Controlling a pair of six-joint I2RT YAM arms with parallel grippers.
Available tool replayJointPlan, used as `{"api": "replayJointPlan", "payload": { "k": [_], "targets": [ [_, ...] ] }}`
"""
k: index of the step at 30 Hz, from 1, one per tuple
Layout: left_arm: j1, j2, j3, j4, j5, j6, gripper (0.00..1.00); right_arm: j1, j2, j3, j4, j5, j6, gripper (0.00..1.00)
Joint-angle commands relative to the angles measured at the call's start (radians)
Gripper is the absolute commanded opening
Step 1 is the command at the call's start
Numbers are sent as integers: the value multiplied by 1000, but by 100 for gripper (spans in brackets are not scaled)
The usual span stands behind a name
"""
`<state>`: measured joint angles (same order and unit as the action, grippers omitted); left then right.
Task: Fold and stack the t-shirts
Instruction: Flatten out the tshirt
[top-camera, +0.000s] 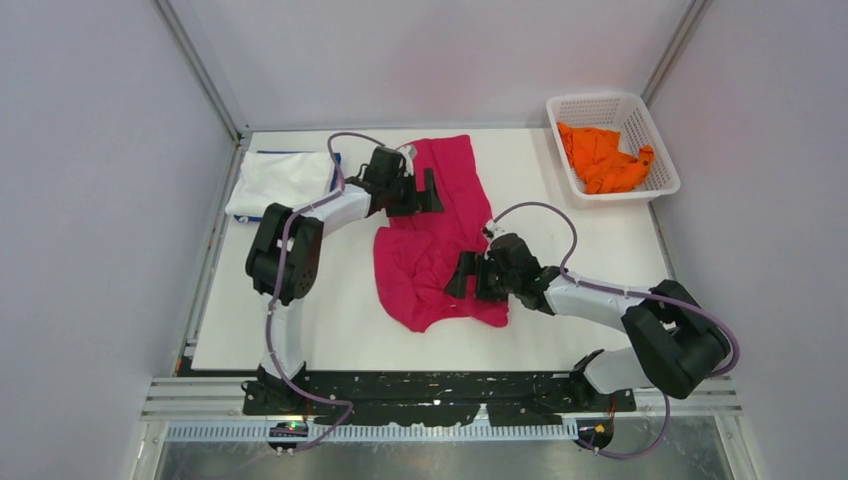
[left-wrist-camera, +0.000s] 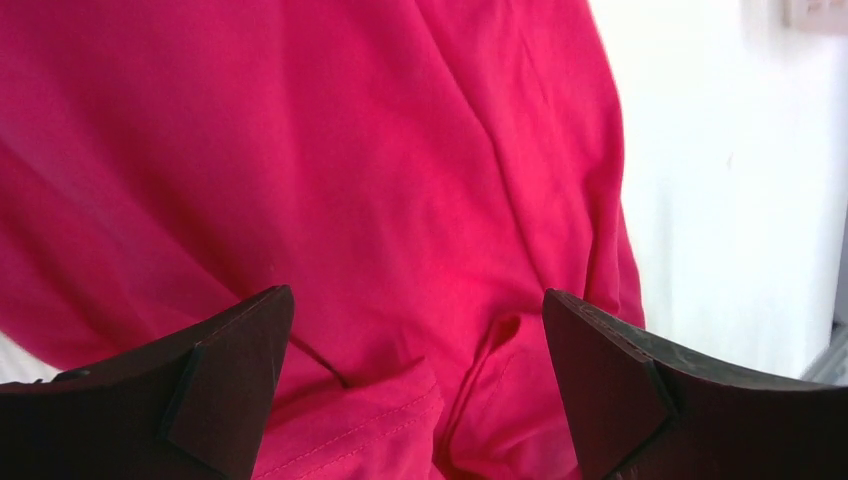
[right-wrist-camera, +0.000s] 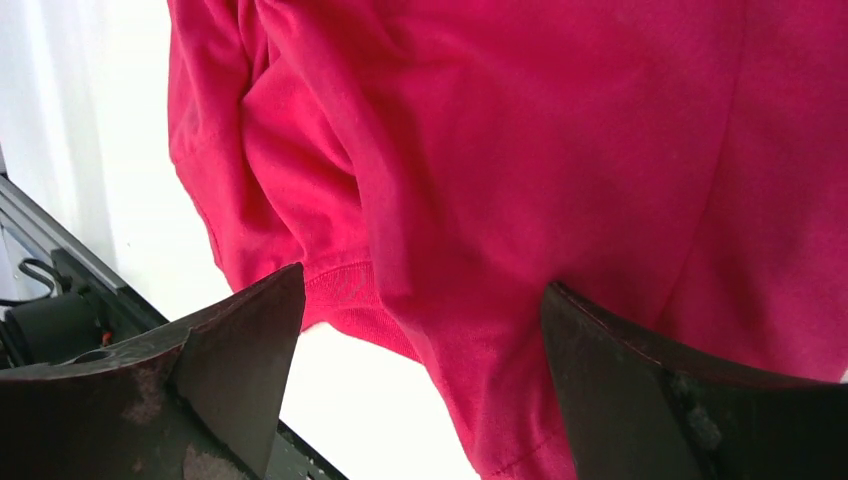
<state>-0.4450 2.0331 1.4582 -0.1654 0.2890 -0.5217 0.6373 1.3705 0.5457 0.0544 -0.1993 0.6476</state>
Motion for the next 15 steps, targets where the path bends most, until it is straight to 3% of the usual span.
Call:
{"api": "replayJointPlan", "payload": {
  "k": [1,11,15],
  "targets": [
    [-4,-17,-55,-1,134,-31,100,-42,48,0,-2,92,24,95],
    [-68,-393,-813,410,239,-203,100,-399,87,0,-37,43,-40,95],
    [-176,-523,-1036,489,240,-272,100,-486,127,79,-63,31,-18,96]
  ]
}}
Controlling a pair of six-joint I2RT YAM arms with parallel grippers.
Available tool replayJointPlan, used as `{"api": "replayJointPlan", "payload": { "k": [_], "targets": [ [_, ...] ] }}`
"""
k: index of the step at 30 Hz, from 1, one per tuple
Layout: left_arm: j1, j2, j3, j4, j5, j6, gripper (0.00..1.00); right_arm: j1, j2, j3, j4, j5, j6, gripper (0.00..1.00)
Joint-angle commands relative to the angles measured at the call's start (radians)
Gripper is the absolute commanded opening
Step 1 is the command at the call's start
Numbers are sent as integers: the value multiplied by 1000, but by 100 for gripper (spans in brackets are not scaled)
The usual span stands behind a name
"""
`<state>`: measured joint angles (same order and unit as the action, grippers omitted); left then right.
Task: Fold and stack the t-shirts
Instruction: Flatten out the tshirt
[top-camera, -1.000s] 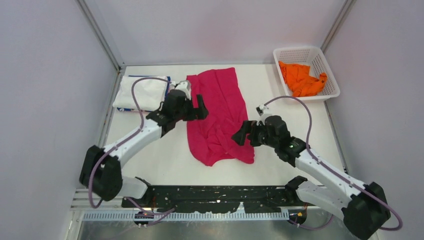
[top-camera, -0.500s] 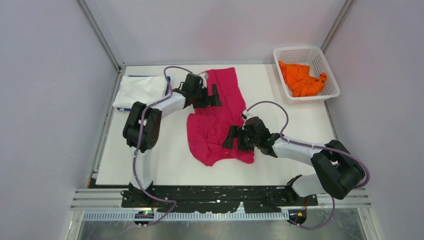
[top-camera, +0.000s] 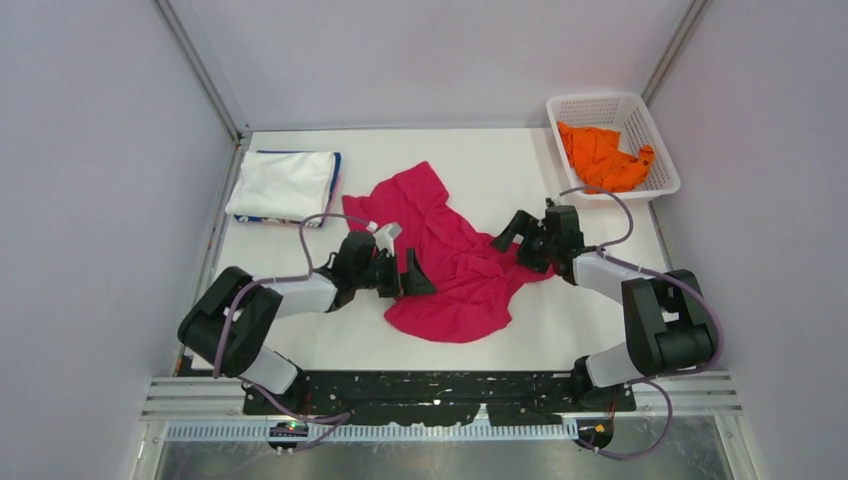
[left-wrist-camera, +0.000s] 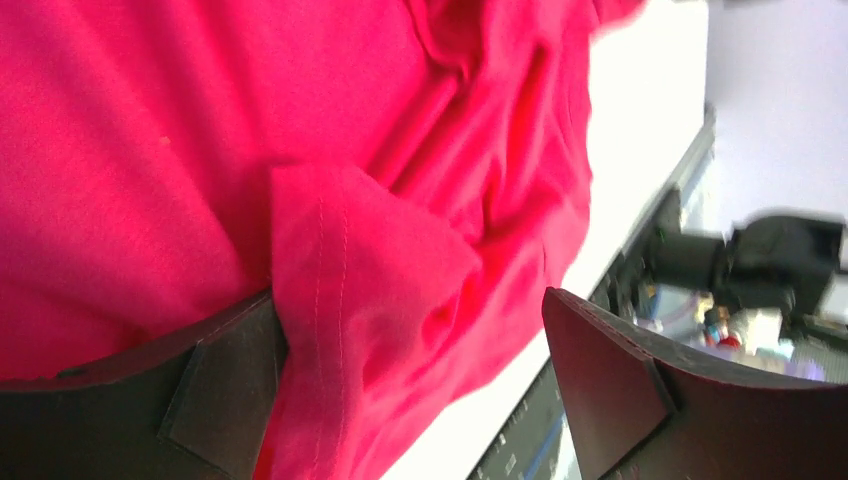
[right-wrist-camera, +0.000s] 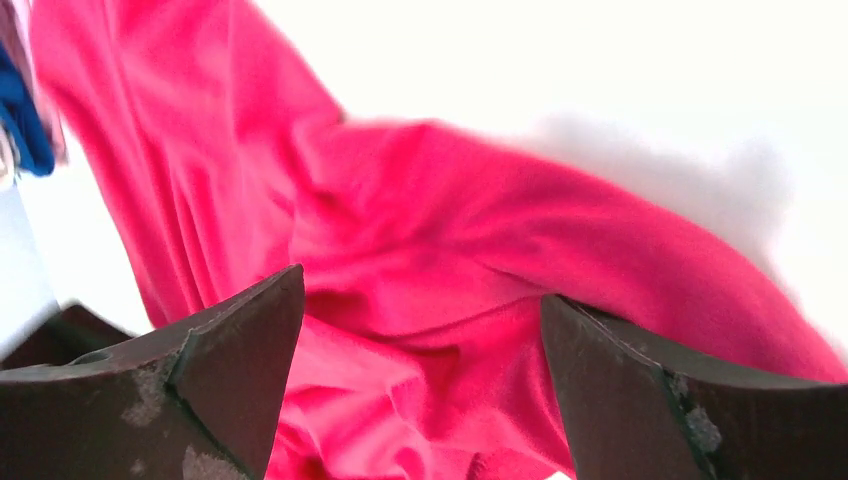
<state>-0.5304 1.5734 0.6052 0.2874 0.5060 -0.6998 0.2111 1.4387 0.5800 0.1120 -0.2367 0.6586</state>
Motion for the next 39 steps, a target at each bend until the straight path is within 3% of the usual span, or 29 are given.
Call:
{"api": "replayJointPlan", "payload": {
  "k": [1,6,9,12,18,20,23,28,34,39],
  "targets": [
    [-131,-92,-214,42,31,-109,100,-67,65,86,-150,95,-34,95],
    [-317,-221,-265,46,103,-122,100,-84,178,262,-213,161,-81,96],
    [-353,-335,-267,31,134,-127,100,-95,255,374,-221,199,-89,95],
    [-356,-454,-243,-88,103,-98,100,-106,312,482,-255,209,-105,95],
    [-329,-656,-22,-740,-509,29,100,-105,190,512,-312,263,-193,95],
    [-264,-699,-1,-797,-634,39,100,-102,110,471,-332,287,-215,95],
    [-77,-725,-22,-720,-608,57,100,-67,-38,378,-350,330,-222,95],
    [191,-558,48,-552,-511,80,99,9,-210,178,-342,322,-178,95],
    [304,-190,294,-522,-412,131,82,23,-335,54,-350,298,-166,95],
    [328,38,454,-500,-402,152,77,16,-382,-26,-339,349,-123,95]
  ]
}}
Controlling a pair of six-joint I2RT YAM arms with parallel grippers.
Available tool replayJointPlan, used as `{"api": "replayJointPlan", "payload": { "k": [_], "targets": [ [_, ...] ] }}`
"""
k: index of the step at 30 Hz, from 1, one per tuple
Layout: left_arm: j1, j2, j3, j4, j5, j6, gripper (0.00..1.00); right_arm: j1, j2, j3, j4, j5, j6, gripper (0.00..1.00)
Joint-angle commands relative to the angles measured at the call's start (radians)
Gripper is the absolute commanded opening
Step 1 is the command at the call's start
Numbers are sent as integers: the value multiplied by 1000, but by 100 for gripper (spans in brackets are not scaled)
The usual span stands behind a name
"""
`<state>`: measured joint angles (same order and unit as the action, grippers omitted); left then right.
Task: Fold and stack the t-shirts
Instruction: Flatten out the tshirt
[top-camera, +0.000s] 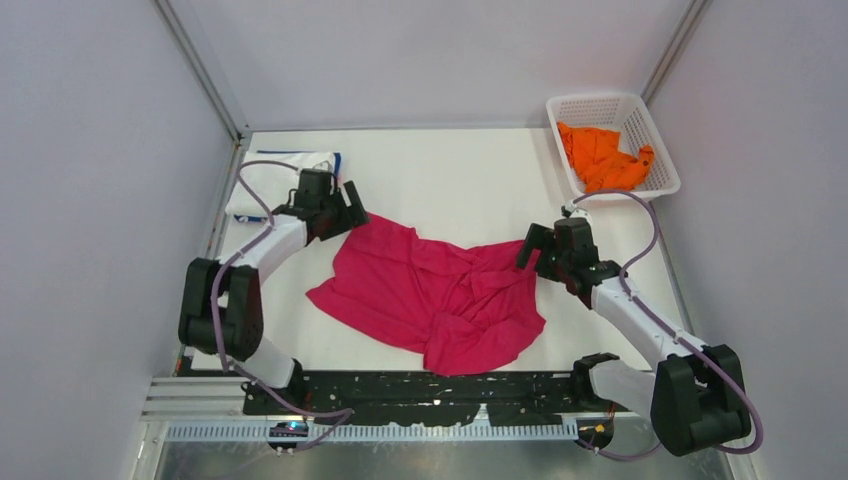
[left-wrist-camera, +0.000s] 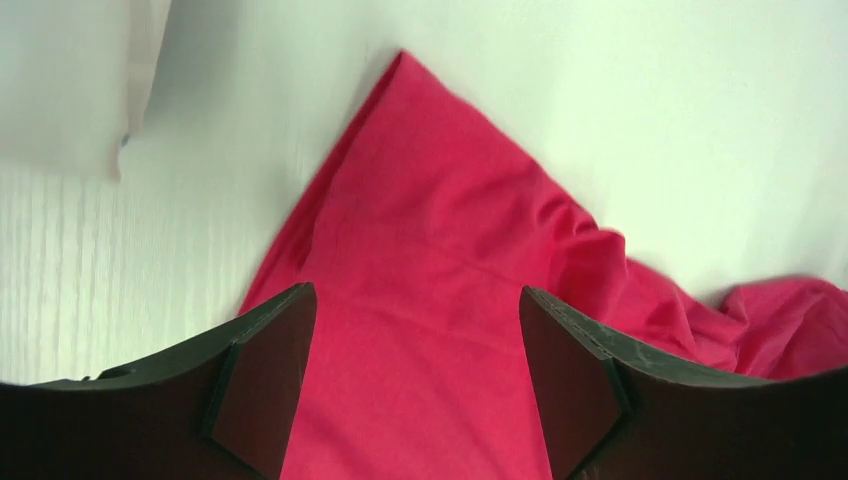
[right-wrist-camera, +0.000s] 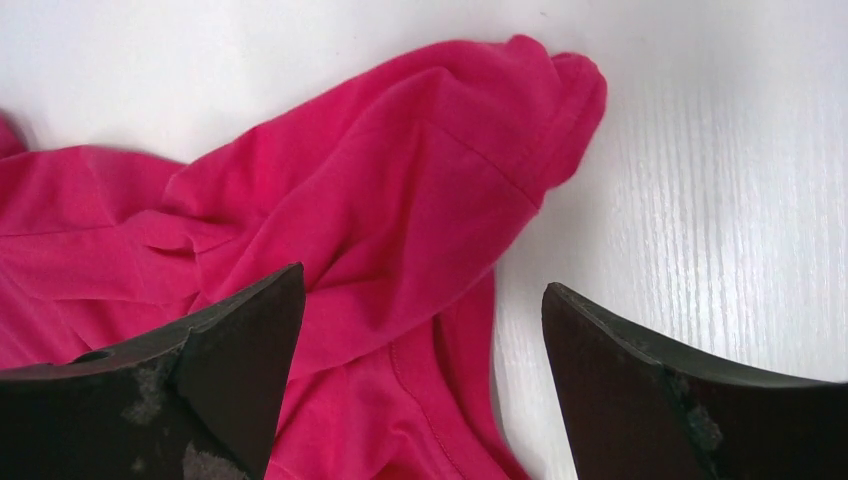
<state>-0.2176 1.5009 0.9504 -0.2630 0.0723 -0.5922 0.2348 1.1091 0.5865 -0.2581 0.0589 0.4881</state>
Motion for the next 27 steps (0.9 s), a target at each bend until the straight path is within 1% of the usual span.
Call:
{"api": "replayJointPlan", "payload": {
  "k": [1,4,8,11,13,15,19,22,25,27],
  "targets": [
    [15,165,140,43,27,52,76,-15,-58,-40,35,68,56,95],
    [15,276,251,5,37,76,74,-41,-49,-65,77,65,89,96],
    [13,377,324,-14,72,86,66,-69,14,-54,125,34,115,95],
    [15,406,326,1,100,81,61,-78,100,-26,157,1,122,95],
    [13,417,322,10,122,80,61,-78,156,-5,171,-8,126,96],
    [11,430,319,15,141,74,59,-79,207,18,176,-7,125,99],
    [2,427,314,3,99,77,57,-78,279,59,190,-7,123,96],
    [-13,439,360,-88,77,80,56,-78,319,74,210,-41,128,95],
    [-53,446,415,-225,5,80,51,-76,346,85,244,-96,139,91],
    [-88,439,421,-292,-37,79,50,-73,360,88,251,-118,144,90]
  ]
}}
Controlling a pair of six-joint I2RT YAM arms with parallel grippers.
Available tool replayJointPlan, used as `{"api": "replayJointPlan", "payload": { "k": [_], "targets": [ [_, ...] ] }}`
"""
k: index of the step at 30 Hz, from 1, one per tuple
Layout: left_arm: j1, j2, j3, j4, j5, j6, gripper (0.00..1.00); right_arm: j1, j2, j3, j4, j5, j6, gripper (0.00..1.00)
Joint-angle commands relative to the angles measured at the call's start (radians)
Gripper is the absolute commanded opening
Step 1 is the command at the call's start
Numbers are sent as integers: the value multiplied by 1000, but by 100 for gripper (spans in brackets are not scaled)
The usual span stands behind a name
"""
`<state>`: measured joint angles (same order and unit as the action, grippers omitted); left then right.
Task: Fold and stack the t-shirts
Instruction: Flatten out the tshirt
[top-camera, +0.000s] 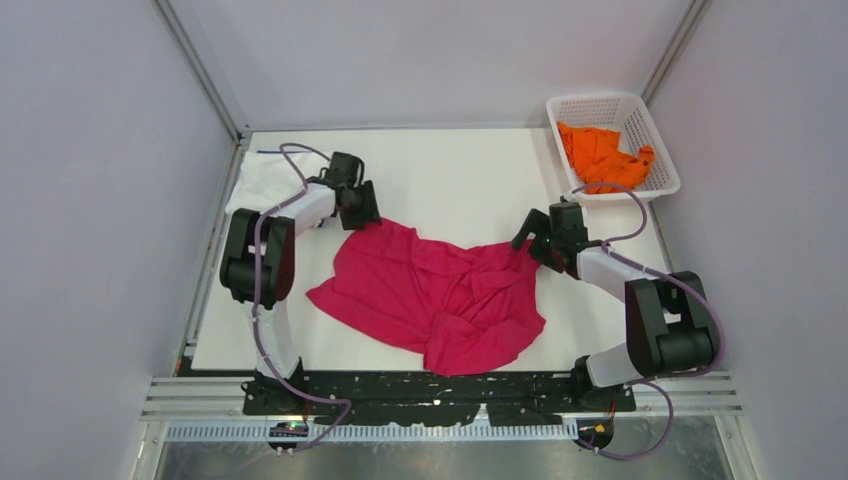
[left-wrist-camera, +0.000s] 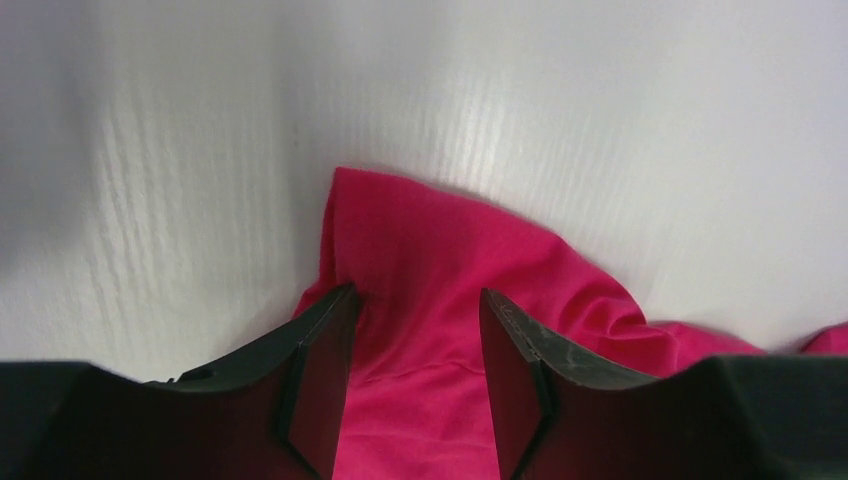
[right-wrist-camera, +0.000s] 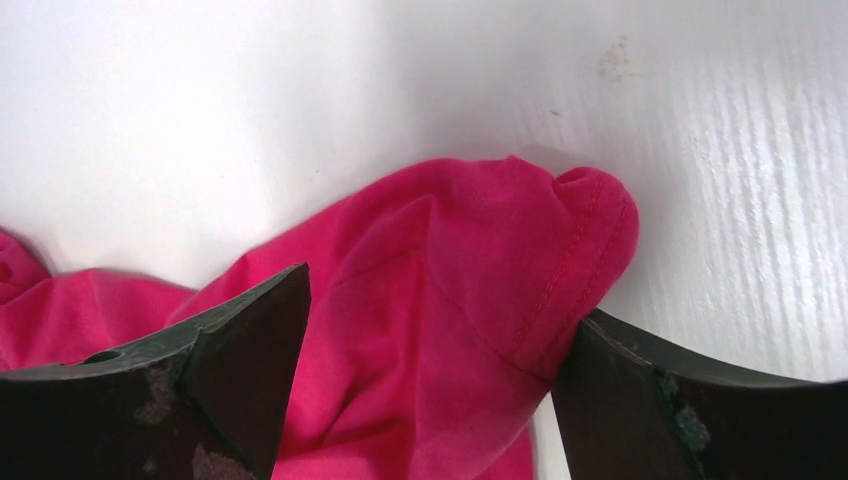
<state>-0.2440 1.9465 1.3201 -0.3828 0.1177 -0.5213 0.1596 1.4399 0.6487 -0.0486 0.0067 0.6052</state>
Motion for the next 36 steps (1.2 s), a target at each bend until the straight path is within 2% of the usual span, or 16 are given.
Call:
{"api": "replayJointPlan", "payload": {
  "k": [1,6,9,11,12,13,14,18,19,20,21,23,24,29,33,36],
  "targets": [
    [-75,-9,51,-192,-100,5,50,5,31,26,43,-77,25,89],
    [-101,-4,70,-260,-109,-24,48,7,21,24,42,-105,1,84],
    [-120,5,86,-273,-101,-31,41,8,9,20,66,-116,-16,81],
    [-132,13,96,-270,-84,-34,29,8,-1,16,80,-129,-25,77],
    [-136,17,103,-269,-83,-34,20,8,-6,13,85,-142,-28,74],
    [-139,21,113,-270,-89,-38,3,8,-10,10,95,-147,-36,69],
    [-139,24,116,-270,-94,-39,0,8,-15,9,98,-155,-40,66],
    [-140,0,111,-258,-109,-16,0,9,-16,7,104,-169,-55,49],
    [-140,-27,92,-241,-138,-3,0,8,-17,12,103,-173,-68,39],
    [-142,-69,63,-213,-168,6,0,8,-21,15,99,-174,-75,34],
    [-143,-118,27,-182,-199,18,0,8,-38,19,90,-166,-88,23],
    [-143,-226,-39,-116,-226,37,0,8,-80,20,78,-150,-109,11],
    [-144,-277,-73,-84,-234,43,0,8,-99,21,76,-147,-123,8],
    [-162,-554,-188,-33,-281,75,0,7,-315,21,56,-159,-195,5],
    [-177,-790,-263,-10,-282,83,0,8,-555,34,-25,-168,-241,5],
    [-198,-963,-299,21,-289,92,0,8,-671,80,-94,-163,-259,5]
  ]
}}
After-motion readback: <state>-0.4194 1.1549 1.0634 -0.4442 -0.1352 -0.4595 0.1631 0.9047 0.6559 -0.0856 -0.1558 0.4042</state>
